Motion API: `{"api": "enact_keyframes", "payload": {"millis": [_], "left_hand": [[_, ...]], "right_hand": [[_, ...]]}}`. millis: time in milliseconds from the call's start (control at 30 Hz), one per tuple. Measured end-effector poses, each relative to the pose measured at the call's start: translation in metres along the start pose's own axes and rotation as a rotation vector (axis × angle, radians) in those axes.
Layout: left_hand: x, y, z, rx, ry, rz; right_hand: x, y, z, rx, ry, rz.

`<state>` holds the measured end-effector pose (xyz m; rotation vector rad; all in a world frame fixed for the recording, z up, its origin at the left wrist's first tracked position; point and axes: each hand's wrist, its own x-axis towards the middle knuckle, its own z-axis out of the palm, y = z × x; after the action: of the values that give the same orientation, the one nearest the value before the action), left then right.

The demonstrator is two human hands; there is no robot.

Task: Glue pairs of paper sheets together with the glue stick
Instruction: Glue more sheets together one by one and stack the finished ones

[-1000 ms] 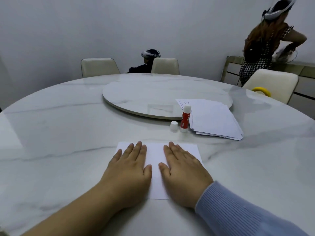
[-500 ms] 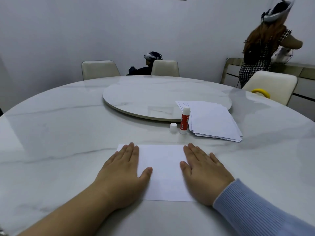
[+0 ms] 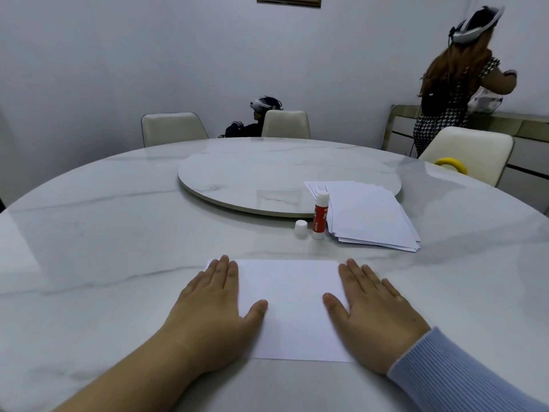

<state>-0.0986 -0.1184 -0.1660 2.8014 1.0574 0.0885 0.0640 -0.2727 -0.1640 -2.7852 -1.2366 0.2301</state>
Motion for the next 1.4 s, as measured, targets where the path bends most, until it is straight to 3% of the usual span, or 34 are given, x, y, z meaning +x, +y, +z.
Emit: {"api": "enact_keyframes", "payload": {"millis": [1200, 1300, 1400], "left_hand": [[-0.005, 0.008, 0.003, -0.004, 0.0, 0.05], [-0.005, 0.007, 0.004, -0.016, 0.007, 0.044], [-0.006, 0.008, 0.004, -0.023, 0.004, 0.044]], "right_hand": [[-0.01, 0.028, -0.012, -0.029, -0.006, 0.012], [-0.004, 0.04, -0.016, 0.097, 0.032, 0.027], [0.017, 0.063, -0.032, 0.482, 0.268, 0.145]]}}
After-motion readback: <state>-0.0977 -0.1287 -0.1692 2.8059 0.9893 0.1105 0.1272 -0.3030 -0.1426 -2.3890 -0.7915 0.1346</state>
